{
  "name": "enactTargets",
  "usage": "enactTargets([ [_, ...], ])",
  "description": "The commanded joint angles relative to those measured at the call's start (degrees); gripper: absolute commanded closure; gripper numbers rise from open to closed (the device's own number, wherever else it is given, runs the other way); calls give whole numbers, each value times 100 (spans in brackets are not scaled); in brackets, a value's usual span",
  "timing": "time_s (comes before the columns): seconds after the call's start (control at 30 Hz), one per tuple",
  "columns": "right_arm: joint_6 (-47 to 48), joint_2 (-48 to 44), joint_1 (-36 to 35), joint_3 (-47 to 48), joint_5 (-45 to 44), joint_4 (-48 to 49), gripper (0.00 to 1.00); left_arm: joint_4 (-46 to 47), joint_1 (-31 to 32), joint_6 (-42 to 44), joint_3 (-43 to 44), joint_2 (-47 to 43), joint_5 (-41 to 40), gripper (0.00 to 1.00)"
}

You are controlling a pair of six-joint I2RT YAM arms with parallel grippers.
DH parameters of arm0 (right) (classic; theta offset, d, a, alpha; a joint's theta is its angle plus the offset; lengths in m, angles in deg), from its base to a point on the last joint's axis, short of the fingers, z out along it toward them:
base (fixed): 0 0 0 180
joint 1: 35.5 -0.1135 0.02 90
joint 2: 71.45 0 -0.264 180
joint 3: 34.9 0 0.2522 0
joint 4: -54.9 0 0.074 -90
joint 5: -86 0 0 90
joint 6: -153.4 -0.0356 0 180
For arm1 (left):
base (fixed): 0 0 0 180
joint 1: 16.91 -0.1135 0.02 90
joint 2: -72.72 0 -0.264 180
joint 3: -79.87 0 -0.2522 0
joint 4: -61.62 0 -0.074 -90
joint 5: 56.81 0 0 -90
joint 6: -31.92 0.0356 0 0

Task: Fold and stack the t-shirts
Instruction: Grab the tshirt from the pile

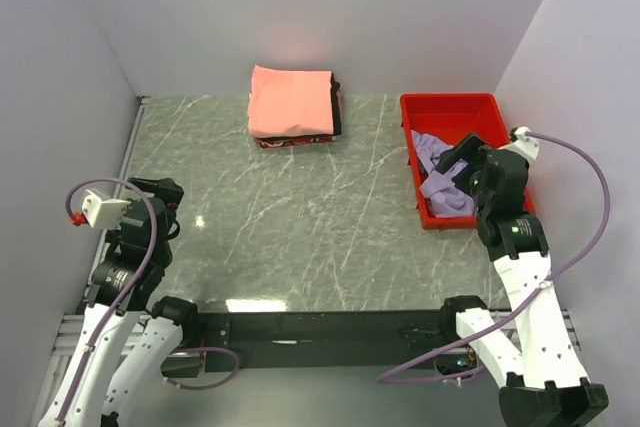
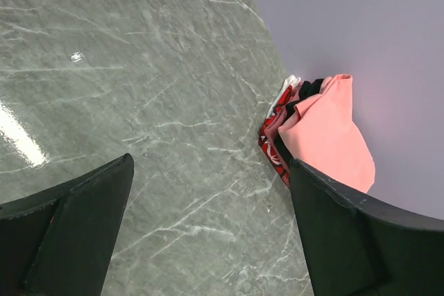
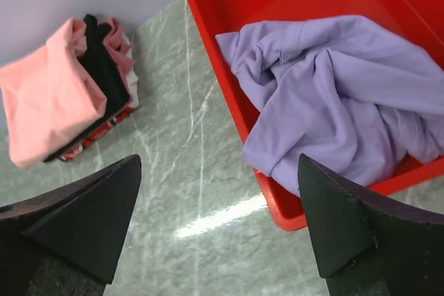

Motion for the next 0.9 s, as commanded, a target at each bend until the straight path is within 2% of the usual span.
enactTargets([
  [0.0, 622, -98, 25, -233, 461, 654, 0, 338, 0, 107, -116, -48, 8, 1],
  [0.03, 861, -98, 17, -382, 750, 1056, 0, 384, 0, 143, -160, -56, 60, 1],
  [0.07, 933, -63, 25, -514, 927, 1069, 0, 445, 0, 170, -265, -39, 78, 1],
  [0.17, 601, 340, 25, -315, 597, 806, 0, 594, 0, 231, -388, 14, 218, 1],
  [0.33, 310, 1535, 314, 231, 85, 174, 0, 1419, 0, 758, -670, 163, 631, 0],
  [0.5, 108, 2737, 1228, 565, 664, 111, 1, 1553, 0, 1083, -600, 637, 1053, 1],
  [0.67, 362, 4021, 1344, 1110, 297, -267, 1, 1640, 18, 1216, -547, 814, 1300, 1],
  [0.77, 406, 4654, 1414, 1198, -29, -153, 1, 1904, 9, 1312, -775, 648, 1519, 1],
  [0.87, 503, 5095, 1475, 1444, 14, -83, 1, 1940, 9, 1234, -828, 472, 1555, 1],
])
